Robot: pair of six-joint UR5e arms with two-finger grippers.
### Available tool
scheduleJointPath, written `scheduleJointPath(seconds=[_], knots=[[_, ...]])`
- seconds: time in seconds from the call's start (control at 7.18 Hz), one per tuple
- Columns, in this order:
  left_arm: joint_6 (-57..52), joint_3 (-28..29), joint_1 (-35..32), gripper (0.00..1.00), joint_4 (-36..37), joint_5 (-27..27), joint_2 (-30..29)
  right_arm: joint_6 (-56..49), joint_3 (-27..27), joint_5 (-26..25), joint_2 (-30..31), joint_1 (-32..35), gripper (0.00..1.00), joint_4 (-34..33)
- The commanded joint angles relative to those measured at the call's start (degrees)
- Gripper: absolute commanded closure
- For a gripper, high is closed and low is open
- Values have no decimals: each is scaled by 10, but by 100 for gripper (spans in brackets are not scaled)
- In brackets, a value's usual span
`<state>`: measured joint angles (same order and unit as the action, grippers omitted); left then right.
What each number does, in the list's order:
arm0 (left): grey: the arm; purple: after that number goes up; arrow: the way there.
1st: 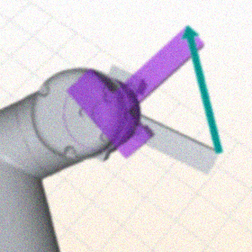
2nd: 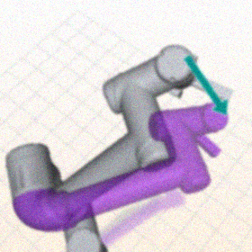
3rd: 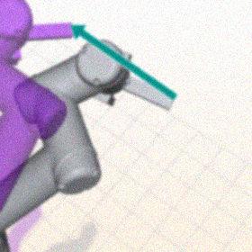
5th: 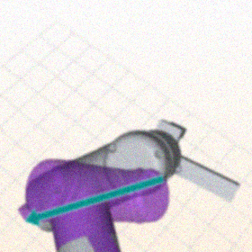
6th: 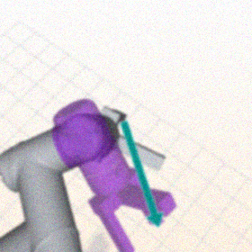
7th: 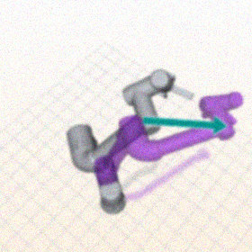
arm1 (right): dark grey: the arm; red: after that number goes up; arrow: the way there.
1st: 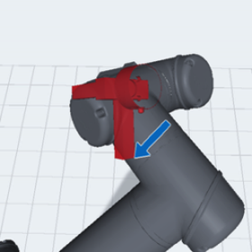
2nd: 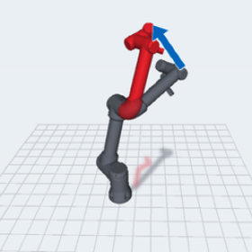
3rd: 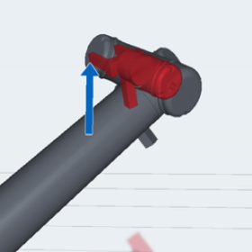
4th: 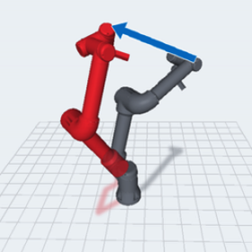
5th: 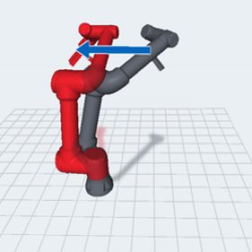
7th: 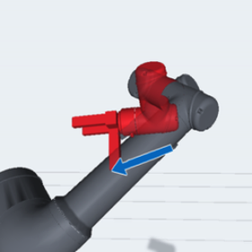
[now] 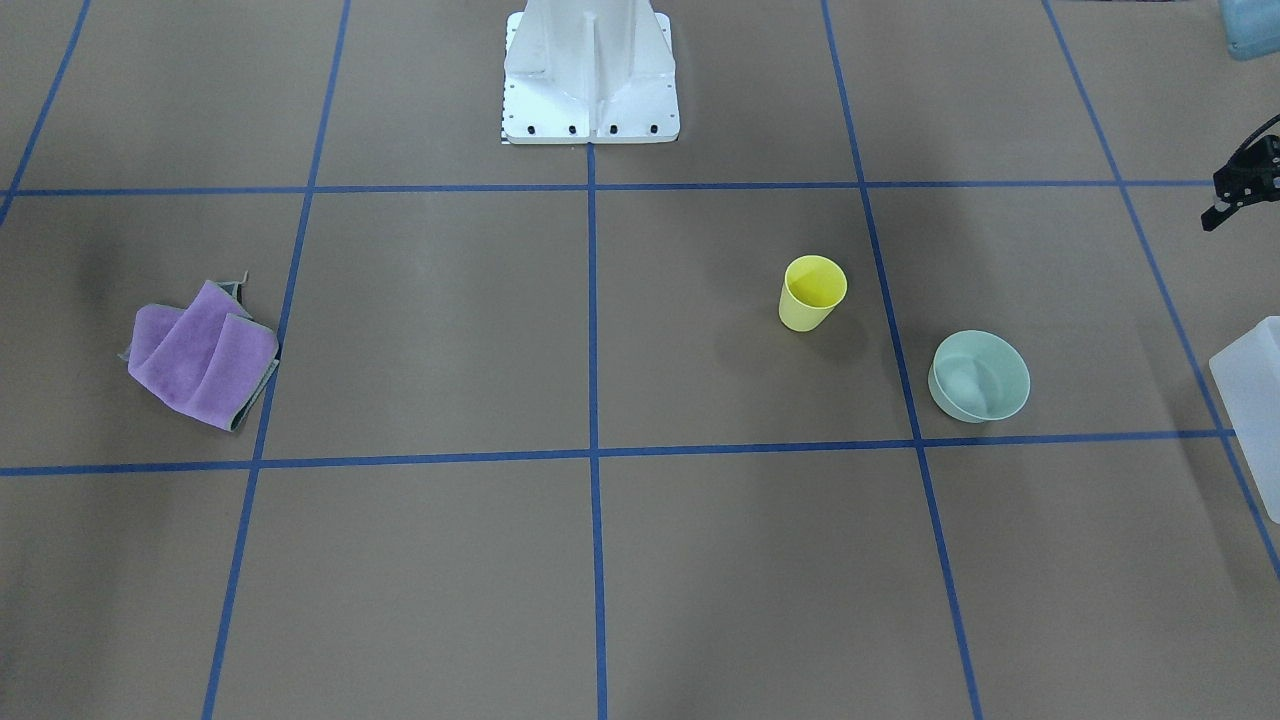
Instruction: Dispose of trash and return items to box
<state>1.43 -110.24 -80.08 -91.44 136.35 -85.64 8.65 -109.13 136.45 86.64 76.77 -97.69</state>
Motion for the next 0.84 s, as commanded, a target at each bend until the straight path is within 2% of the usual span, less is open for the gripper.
scheduleJointPath(seconds=[0.0, 0.42, 0.56, 0.7], knots=[[2, 4, -1, 2, 0, -5, 2, 0, -6, 2, 20, 0, 0, 28], [4, -14, -2, 2, 1, -6, 4, 6, 14, 8, 25, -3, 0, 36], [8, -14, 1, 2, 1, -3, 22, 6, 21, 10, 25, -7, 0, 37], [47, -10, 4, 2, 0, -3, 21, 8, 21, 14, 24, -10, 0, 37]])
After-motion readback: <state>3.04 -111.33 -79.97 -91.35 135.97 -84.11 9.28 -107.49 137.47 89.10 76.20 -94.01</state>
